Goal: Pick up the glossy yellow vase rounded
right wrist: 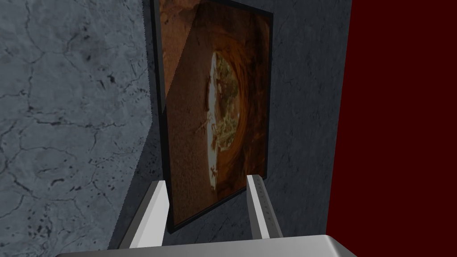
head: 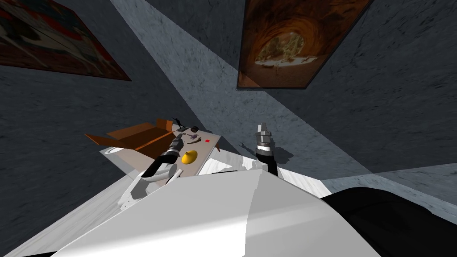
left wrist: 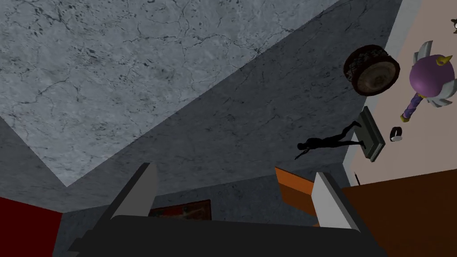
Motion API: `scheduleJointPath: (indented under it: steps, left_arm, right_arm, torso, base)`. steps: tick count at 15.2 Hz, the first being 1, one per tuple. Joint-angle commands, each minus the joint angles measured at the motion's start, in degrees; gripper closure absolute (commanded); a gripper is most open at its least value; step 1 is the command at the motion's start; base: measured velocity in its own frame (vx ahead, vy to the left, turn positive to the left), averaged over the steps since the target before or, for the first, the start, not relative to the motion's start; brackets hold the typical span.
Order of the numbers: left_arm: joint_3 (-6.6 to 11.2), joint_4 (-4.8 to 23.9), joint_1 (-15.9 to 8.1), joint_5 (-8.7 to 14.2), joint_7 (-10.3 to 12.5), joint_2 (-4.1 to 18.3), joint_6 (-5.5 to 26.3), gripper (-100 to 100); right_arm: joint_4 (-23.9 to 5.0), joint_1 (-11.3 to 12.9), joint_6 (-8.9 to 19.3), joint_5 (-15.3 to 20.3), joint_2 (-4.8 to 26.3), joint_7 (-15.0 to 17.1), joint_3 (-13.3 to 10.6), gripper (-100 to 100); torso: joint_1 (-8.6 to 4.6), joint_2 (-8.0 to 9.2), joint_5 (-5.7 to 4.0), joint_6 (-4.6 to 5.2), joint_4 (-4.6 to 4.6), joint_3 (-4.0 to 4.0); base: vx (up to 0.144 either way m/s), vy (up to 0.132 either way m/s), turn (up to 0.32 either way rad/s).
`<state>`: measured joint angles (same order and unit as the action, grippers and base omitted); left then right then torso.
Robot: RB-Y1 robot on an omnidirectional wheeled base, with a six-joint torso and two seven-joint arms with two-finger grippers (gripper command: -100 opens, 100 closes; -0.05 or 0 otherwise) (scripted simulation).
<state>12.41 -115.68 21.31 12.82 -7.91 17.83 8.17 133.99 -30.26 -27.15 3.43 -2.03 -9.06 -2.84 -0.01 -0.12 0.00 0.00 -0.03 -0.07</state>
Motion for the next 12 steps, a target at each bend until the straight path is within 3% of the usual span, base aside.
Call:
scheduleJointPath:
  steps: [1, 2, 3, 5, 6, 8, 9, 11, 12]
  left_arm:
    - [0.43, 0.4, -0.5, 0.3, -0.1, 0.3, 2.8, -100]
    - [0.43, 0.4, -0.5, 0.3, -0.1, 0.3, 2.8, -100]
    - [1.40, 2.3, -1.2, 1.1, -0.2, 1.0, 4.7, -100]
    - [1.40, 2.3, -1.2, 1.1, -0.2, 1.0, 6.4, -100]
    - [2.38, 4.2, -1.9, 1.9, -0.4, 1.7, 7.9, -100]
    - [2.38, 4.2, -1.9, 1.9, -0.4, 1.7, 9.9, -100]
    - [3.37, 6.1, -2.6, 2.7, -0.5, 2.4, 11.8, -100]
    - [3.37, 6.1, -2.6, 2.7, -0.5, 2.4, 13.5, -100]
    - [4.35, 8.0, -3.4, 3.5, -0.7, 3.1, 15.2, -100]
  right_arm:
    - [0.0, 0.0, 0.0, 0.0, 0.0, 0.0, 0.0, 0]
    - [0.0, 0.0, 0.0, 0.0, 0.0, 0.0, 0.0, 0]
    - [0.0, 0.0, 0.0, 0.0, 0.0, 0.0, 0.0, 0]
    - [0.0, 0.0, 0.0, 0.0, 0.0, 0.0, 0.0, 0]
    - [0.0, 0.0, 0.0, 0.0, 0.0, 0.0, 0.0, 0]
    - [0.0, 0.0, 0.0, 0.0, 0.0, 0.0, 0.0, 0]
    - [0.0, 0.0, 0.0, 0.0, 0.0, 0.0, 0.0, 0]
    - [0.0, 0.0, 0.0, 0.0, 0.0, 0.0, 0.0, 0]
    - [0.0, 0.0, 0.0, 0.0, 0.0, 0.0, 0.0, 0]
  torso:
    - [0.00, 0.00, 0.00, 0.00, 0.00, 0.00]
    - [0.00, 0.01, 0.00, 0.00, 0.00, 0.00]
    - [0.00, 0.03, 0.00, 0.00, 0.01, 0.02]
    - [0.00, 0.01, 0.00, 0.00, 0.00, 0.01]
    - [0.00, 0.01, 0.00, 0.00, 0.00, 0.01]
    - [-0.01, -0.03, 0.00, 0.00, -0.01, -0.02]
    - [0.00, -0.01, 0.00, -0.01, 0.00, -0.01]
    - [0.00, -0.02, 0.00, 0.00, 0.00, -0.01]
    - [0.00, 0.00, 0.00, -0.01, 0.00, 0.00]
  base:
    - [0.020, -0.004, -0.009]
    - [0.012, -0.002, -0.001]
    - [0.018, -0.005, -0.024]
    - [0.024, -0.005, -0.021]
    - [0.032, -0.007, -0.024]
    - [0.032, -0.005, -0.022]
    - [0.028, -0.008, -0.031]
    - [0.027, -0.007, -0.018]
    - [0.030, -0.005, -0.030]
